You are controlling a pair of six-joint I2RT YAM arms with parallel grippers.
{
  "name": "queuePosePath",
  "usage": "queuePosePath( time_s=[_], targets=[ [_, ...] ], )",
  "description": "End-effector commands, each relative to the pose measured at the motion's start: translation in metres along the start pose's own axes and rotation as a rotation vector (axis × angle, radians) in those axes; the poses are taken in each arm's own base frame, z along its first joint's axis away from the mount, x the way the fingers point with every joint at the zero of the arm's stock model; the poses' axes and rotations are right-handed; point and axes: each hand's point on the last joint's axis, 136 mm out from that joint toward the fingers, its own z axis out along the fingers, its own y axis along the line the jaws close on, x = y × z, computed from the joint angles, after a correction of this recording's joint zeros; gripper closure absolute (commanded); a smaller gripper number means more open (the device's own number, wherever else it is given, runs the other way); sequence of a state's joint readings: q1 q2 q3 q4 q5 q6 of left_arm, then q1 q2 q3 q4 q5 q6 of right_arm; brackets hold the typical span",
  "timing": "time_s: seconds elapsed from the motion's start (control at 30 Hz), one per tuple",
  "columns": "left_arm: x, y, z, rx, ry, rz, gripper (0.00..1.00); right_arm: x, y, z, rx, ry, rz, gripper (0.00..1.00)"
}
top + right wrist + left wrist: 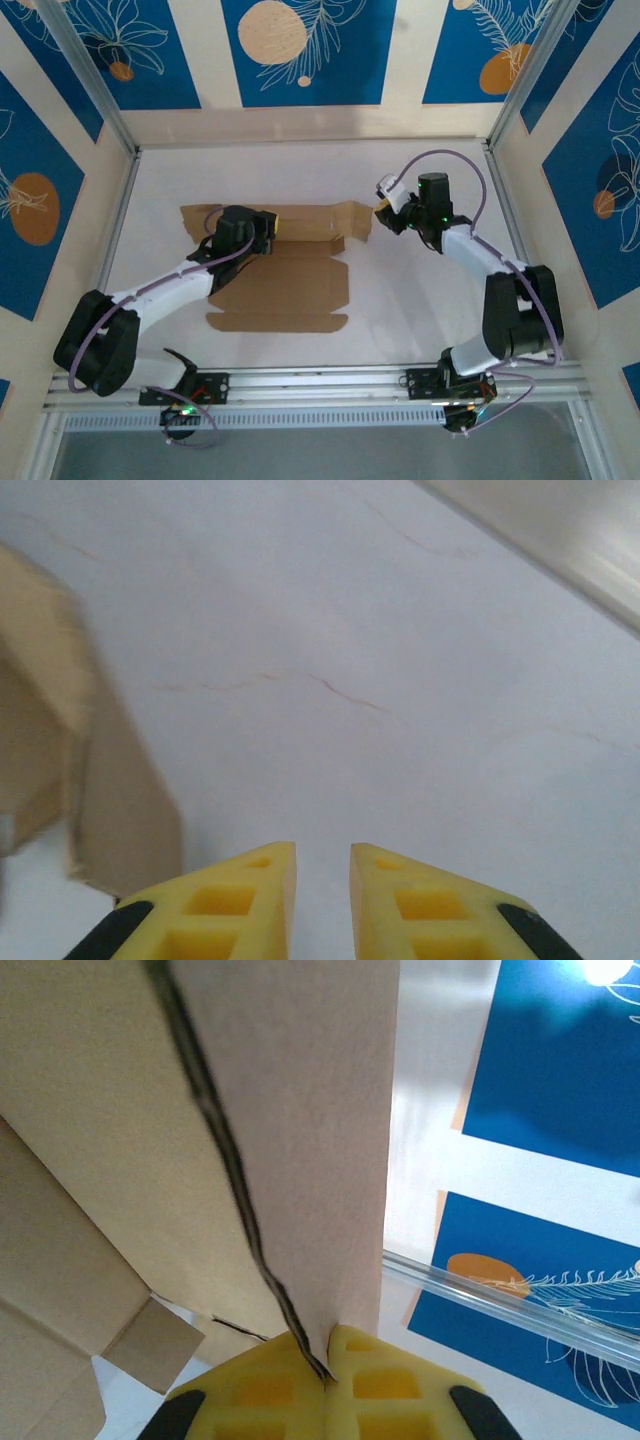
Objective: Fold the paper box
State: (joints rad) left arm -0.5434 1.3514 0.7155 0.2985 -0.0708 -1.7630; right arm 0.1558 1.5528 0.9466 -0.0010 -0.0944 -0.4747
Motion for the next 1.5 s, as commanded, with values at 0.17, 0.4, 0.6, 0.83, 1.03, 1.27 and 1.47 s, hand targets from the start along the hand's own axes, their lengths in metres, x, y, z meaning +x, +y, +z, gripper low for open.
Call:
queuePosePath(
  time_s=[0.17, 0.4, 0.6, 0.83, 1.03, 1.27, 1.47],
  targets=[
    [0.001, 0.007, 0.005, -0.053, 0.022, 0.009, 1.0, -0.003, -0.022, 0.021, 0.009, 0.013, -0.029, 0.76],
    [0.001, -0.004, 0.004, -0.04, 0.027, 0.007, 1.0, -0.003, 0.032, 0.033, -0.216, -0.02, -0.122, 0.73],
    [-0.003, -0.008, 0.002, -0.035, 0.021, 0.016, 1.0, -0.002, 0.077, 0.026, -0.311, -0.021, -0.239, 0.72],
    [-0.005, 0.006, 0.005, -0.045, 0.029, -0.004, 1.0, -0.001, 0.109, 0.006, -0.325, -0.034, -0.336, 0.69],
    [-0.006, 0.009, 0.006, -0.043, 0.028, -0.004, 1.0, -0.003, 0.137, -0.004, -0.379, 0.005, -0.376, 0.68],
    [-0.005, 0.011, 0.008, -0.029, 0.041, -0.017, 1.0, 0.0, 0.153, 0.003, -0.399, 0.023, -0.356, 0.67],
    [-0.004, 0.011, 0.007, -0.02, 0.051, -0.019, 1.0, -0.009, 0.161, 0.013, -0.408, 0.007, -0.319, 0.61]
  ],
)
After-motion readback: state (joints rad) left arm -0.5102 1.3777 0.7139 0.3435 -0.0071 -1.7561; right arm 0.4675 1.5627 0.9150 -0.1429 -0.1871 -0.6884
